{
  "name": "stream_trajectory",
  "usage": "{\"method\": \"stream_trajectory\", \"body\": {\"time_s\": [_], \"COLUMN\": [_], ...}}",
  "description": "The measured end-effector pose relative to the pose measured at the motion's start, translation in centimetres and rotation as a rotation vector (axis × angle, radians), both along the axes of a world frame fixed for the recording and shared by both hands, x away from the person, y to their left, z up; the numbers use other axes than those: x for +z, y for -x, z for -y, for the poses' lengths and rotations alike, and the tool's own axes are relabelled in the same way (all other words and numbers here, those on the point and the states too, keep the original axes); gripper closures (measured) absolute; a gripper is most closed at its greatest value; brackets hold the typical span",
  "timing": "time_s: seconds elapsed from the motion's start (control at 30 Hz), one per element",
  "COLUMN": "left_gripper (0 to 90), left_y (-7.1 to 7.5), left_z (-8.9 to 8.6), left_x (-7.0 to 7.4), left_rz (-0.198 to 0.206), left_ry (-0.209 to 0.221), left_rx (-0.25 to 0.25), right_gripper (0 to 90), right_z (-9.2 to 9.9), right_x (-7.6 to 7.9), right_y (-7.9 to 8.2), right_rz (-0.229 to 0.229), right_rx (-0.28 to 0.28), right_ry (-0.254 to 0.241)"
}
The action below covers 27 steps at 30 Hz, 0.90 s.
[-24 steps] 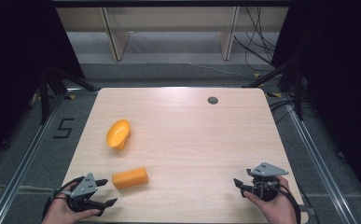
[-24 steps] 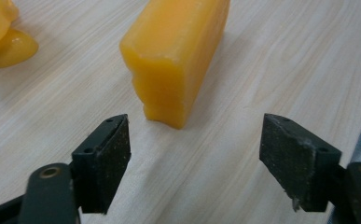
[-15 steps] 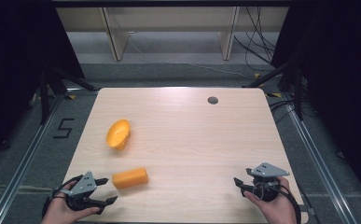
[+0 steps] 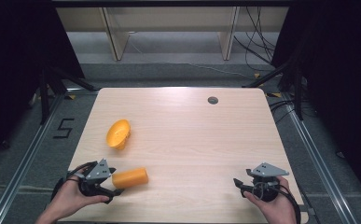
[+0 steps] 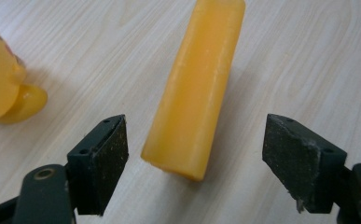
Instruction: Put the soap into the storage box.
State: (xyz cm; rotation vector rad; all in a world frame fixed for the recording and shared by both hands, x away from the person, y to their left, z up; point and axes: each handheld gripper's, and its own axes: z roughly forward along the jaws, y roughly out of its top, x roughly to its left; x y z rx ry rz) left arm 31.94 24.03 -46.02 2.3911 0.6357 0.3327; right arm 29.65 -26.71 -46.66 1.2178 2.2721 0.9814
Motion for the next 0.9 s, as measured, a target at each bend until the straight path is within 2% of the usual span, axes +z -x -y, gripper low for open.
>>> {"method": "stream_trajectory", "body": {"time_s": [0.03,0.07,0.13,0.23,0.3,0.37,0.4,0.5,0.53,0.6,0.7,0.73,0.8,0.83,0.9], "left_gripper": [22.1,22.2,23.6,23.8,23.9,25.8,26.6,30.3,32.0,35.0,36.9,38.0,40.2,46.1,48.4], "left_y": [-0.6,-0.6,-1.3,-1.6,-2.1,-2.4,-2.7,-3.2,-3.7,-3.8,-4.3,-4.5,-4.8,-4.8,-5.0], "left_z": [0.6,0.6,1.3,1.8,2.6,3.0,3.3,4.2,4.8,5.1,5.7,5.9,6.2,6.3,6.7], "left_x": [0.4,0.4,0.9,1.0,1.0,1.0,1.1,0.9,0.8,0.7,0.5,0.4,0.3,0.3,0.1], "left_rz": [-0.016,-0.016,-0.027,-0.048,-0.082,-0.086,-0.092,-0.121,-0.133,-0.140,-0.172,-0.204,-0.217,-0.216,-0.234], "left_ry": [-0.039,-0.039,-0.096,-0.109,-0.151,-0.167,-0.194,-0.193,-0.219,-0.223,-0.267,-0.283,-0.326,-0.334,-0.340], "left_rx": [-0.033,-0.033,-0.065,-0.073,-0.107,-0.117,-0.144,-0.152,-0.180,-0.170,-0.188,-0.187,-0.210,-0.214,-0.217], "right_gripper": [39.3,39.3,39.3,39.3,39.2,39.2,39.1,39.0,38.9,38.9,38.9,38.9,38.9,38.9,38.8], "right_z": [0.0,0.0,0.1,0.0,-0.1,0.0,0.0,0.0,0.0,0.0,0.0,0.0,0.0,0.0,-0.1], "right_x": [0.0,0.0,0.0,0.0,0.0,0.0,0.0,-0.1,-0.2,-0.2,-0.3,-0.3,-0.3,-0.3,-0.2], "right_y": [0.0,0.0,0.0,0.0,0.1,0.0,0.0,-0.1,-0.1,-0.1,-0.1,-0.1,-0.1,-0.1,0.1], "right_rz": [0.001,0.002,0.009,-0.003,-0.004,0.007,0.002,0.001,0.006,0.003,0.004,-0.002,0.002,-0.001,-0.031], "right_rx": [0.002,0.001,0.001,-0.008,-0.008,0.004,0.001,0.005,0.011,0.009,0.013,0.009,0.015,0.015,-0.001], "right_ry": [-0.001,-0.004,0.004,0.000,-0.003,0.011,0.007,0.006,0.010,0.021,0.012,0.009,0.010,0.014,0.014]}}
